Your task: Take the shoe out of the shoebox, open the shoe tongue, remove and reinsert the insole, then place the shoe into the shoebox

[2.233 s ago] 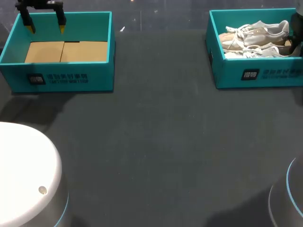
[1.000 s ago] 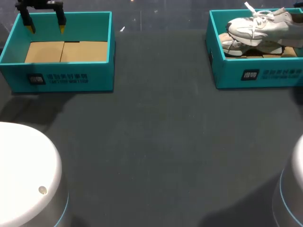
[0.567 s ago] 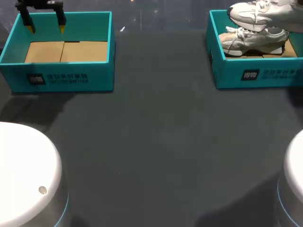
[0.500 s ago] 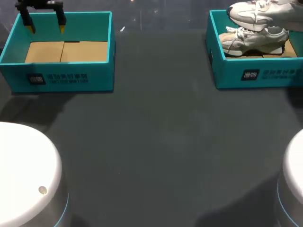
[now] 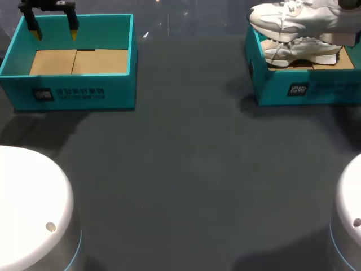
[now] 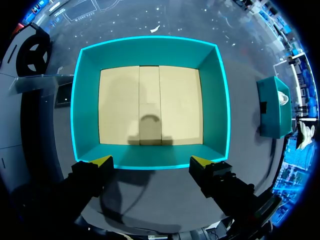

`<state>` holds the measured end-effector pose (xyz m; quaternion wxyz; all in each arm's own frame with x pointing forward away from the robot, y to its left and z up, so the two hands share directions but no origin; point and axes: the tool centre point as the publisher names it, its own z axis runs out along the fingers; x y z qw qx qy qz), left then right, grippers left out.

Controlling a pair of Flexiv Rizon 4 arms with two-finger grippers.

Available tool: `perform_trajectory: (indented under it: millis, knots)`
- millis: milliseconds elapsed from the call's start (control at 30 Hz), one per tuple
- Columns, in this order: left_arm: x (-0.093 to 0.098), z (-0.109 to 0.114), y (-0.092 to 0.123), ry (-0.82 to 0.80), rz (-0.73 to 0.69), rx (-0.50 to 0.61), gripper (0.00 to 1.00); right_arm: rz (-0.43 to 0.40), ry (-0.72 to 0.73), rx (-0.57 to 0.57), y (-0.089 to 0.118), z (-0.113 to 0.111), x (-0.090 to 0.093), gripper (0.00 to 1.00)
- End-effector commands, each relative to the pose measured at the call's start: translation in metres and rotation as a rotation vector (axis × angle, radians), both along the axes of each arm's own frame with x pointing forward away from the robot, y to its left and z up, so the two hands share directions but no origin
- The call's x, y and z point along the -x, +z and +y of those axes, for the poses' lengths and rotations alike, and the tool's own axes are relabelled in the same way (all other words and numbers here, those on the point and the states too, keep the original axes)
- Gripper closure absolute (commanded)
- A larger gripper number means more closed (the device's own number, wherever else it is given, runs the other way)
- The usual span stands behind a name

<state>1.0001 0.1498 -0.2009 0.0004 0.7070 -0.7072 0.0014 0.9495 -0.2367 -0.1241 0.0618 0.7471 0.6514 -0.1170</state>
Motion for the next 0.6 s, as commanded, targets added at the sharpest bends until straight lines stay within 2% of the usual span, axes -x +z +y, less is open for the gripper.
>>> perform_trajectory:
  millis: [33,367,600]
  knots:
    - [0.000,0.000,0.000,0.000,0.001,-0.001,0.00,-0.109,0.022,0.043,0.004,0.037,0.062,1.00]
    - [0.000,0.000,0.000,0.000,0.001,-0.001,0.00,-0.089,-0.014,0.056,0.001,0.120,0.128,1.00]
    - [0.000,0.000,0.000,0.000,0.001,-0.001,0.00,-0.079,-0.040,0.052,-0.008,0.169,0.161,1.00]
